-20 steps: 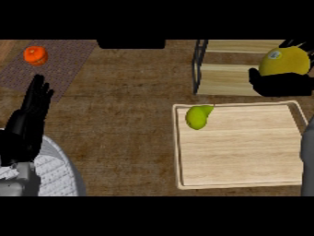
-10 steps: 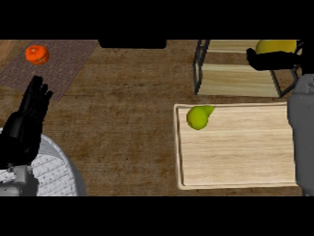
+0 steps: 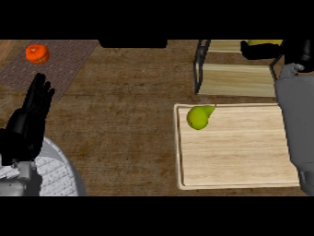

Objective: Pick the lemon from the tray and place it in the tiered shelf

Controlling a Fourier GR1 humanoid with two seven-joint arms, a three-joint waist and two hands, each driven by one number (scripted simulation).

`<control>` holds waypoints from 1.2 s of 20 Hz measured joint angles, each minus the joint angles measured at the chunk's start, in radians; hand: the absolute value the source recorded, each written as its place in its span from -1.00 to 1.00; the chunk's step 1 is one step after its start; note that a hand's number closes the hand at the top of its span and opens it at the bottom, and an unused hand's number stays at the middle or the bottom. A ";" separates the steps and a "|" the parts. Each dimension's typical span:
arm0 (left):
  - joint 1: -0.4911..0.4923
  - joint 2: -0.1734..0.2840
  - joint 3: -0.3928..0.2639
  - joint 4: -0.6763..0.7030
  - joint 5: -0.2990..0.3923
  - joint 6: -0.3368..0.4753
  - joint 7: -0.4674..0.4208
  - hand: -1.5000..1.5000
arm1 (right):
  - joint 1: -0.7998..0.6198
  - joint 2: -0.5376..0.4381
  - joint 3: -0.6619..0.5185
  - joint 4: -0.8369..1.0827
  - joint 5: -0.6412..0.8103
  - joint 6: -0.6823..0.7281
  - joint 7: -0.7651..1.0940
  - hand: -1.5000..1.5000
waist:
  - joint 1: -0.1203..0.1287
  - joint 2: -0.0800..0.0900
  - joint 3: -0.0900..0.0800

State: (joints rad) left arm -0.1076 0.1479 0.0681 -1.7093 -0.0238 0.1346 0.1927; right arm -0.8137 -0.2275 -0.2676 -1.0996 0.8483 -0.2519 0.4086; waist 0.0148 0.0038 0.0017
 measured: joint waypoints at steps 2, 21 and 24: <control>-0.005 -0.001 0.004 0.007 0.004 -0.003 -0.004 0.00 | -0.021 -0.007 -0.033 0.072 -0.036 -0.033 -0.040 -1.00 | 0.001 0.000 0.000; 0.017 -0.014 0.009 -0.014 -0.005 -0.009 0.005 0.00 | -0.126 -0.075 -0.163 0.240 -0.312 -0.050 -0.262 -1.00 | -0.012 -0.006 0.000; 0.026 -0.011 0.014 -0.020 -0.004 -0.011 0.004 0.00 | -0.127 -0.103 -0.174 0.179 -0.326 -0.057 -0.195 -1.00 | -0.015 -0.007 0.000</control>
State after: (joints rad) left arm -0.0817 0.1364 0.0816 -1.7290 -0.0279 0.1237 0.1967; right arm -0.9408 -0.3308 -0.4417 -0.9202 0.5227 -0.3092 0.2134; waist -0.0007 -0.0033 0.0013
